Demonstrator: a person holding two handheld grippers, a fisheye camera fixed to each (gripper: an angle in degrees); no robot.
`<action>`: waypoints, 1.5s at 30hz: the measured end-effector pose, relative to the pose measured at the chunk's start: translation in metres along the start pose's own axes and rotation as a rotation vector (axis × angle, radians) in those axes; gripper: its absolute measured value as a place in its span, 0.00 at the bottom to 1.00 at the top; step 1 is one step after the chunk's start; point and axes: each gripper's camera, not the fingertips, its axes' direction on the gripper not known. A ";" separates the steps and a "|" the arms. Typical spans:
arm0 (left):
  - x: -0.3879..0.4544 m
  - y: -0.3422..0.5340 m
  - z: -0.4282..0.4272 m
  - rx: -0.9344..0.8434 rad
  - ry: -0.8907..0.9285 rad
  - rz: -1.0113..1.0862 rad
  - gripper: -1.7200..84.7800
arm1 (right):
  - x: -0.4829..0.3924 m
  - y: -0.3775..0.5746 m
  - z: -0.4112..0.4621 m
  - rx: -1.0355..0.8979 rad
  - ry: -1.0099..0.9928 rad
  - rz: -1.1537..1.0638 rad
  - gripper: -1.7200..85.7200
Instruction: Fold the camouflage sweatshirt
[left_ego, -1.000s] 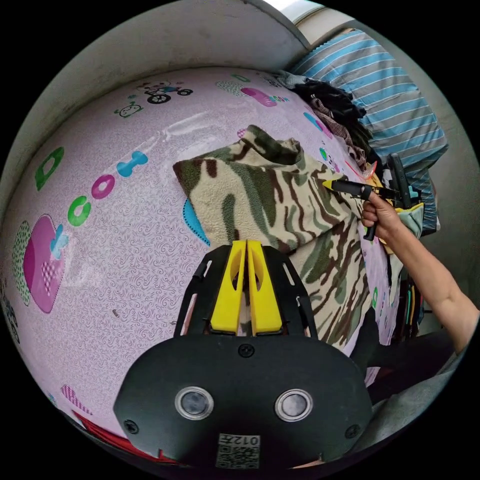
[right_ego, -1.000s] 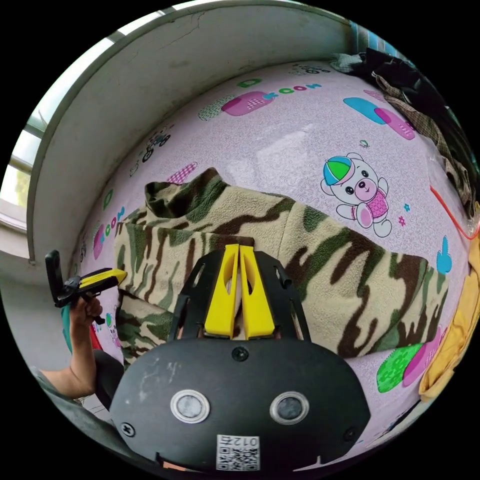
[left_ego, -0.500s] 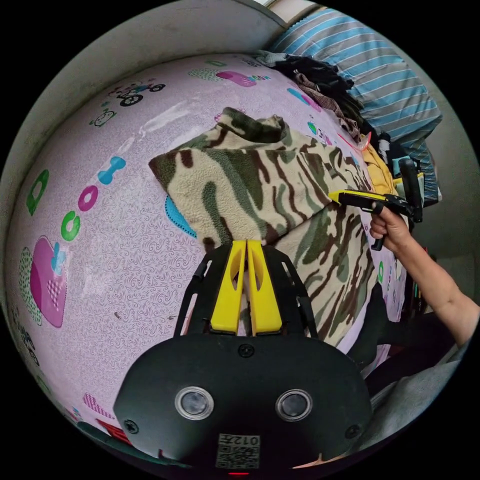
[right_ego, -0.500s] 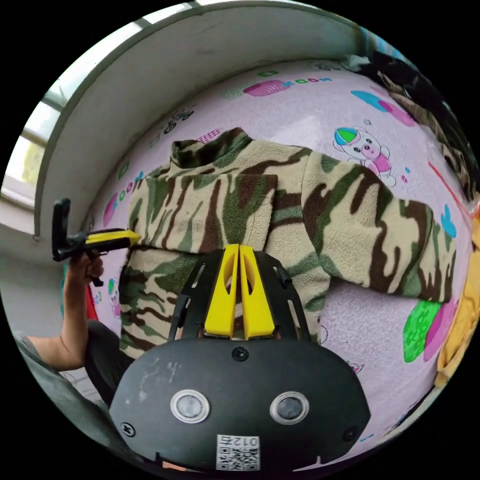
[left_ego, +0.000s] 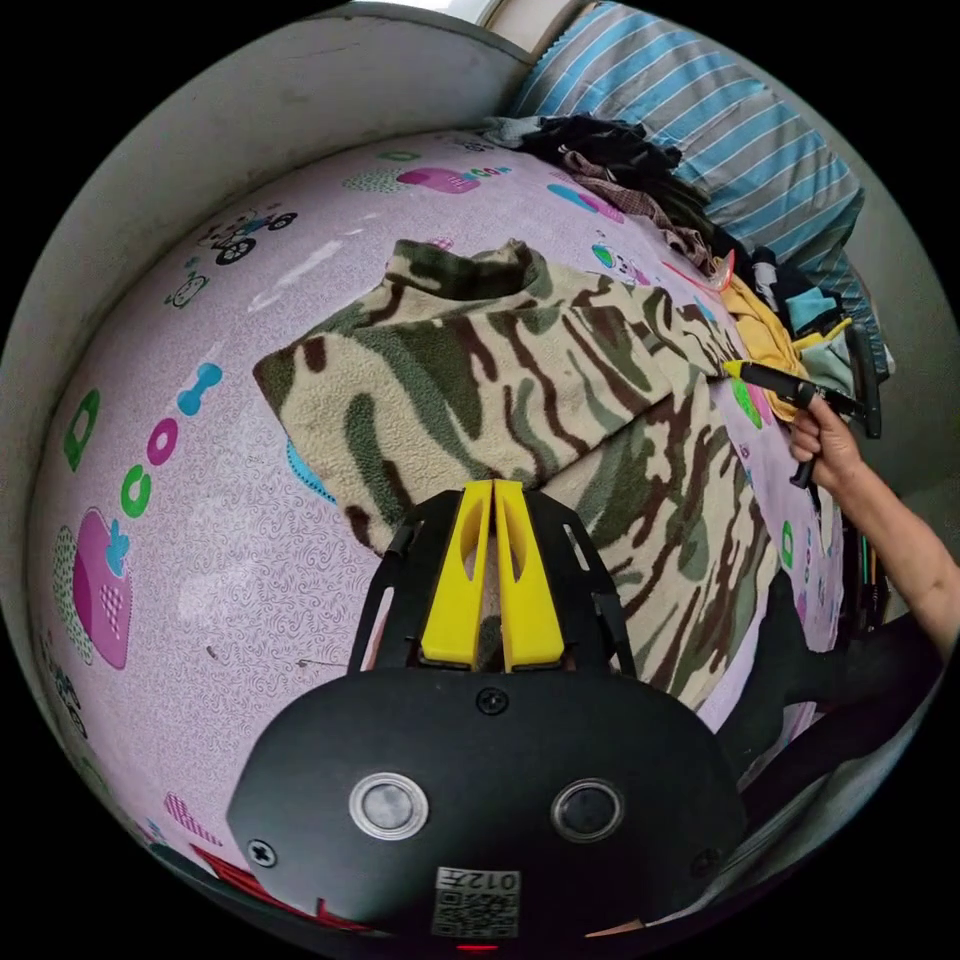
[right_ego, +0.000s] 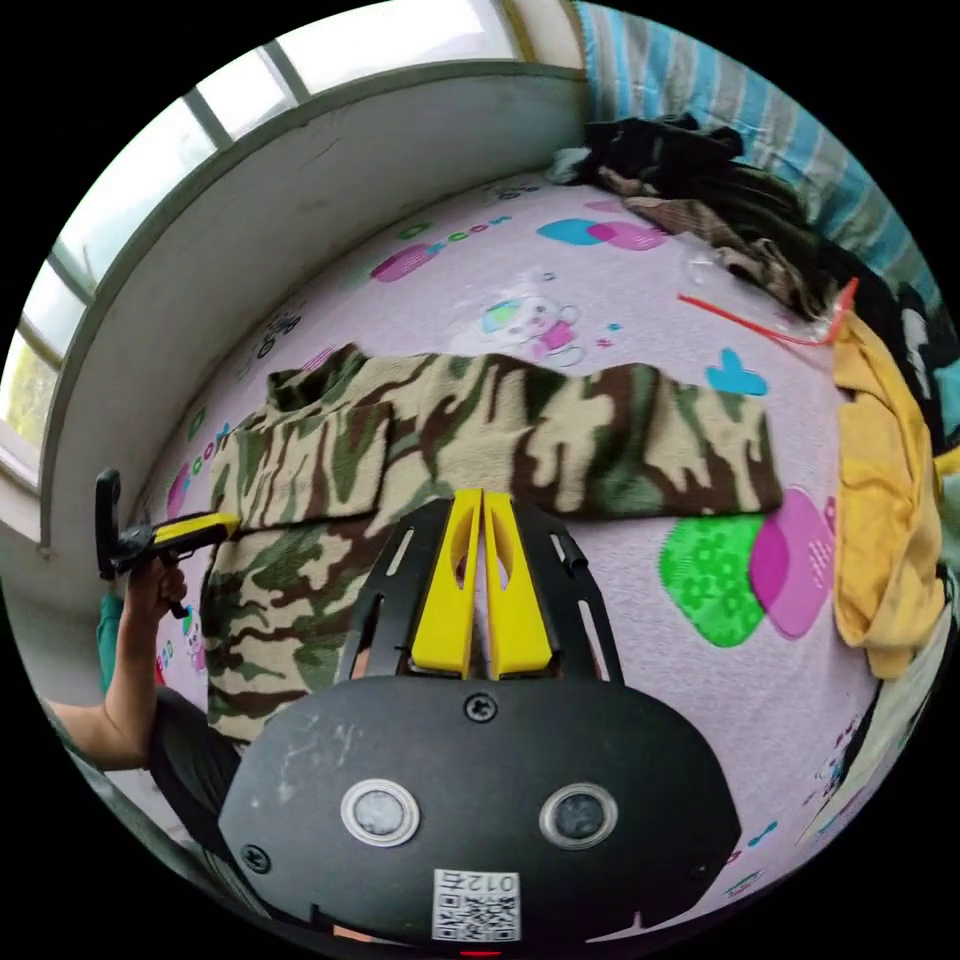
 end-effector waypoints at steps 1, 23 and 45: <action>0.002 0.002 0.003 0.001 -0.007 0.000 0.03 | 0.021 0.002 -0.009 0.016 0.035 0.043 0.01; 0.152 -0.021 0.058 0.129 0.311 0.181 0.04 | 0.199 0.035 -0.049 0.084 0.191 0.410 0.04; 0.216 -0.028 -0.066 0.493 0.065 0.325 0.07 | -0.009 0.026 -0.204 0.331 -0.455 -0.173 0.02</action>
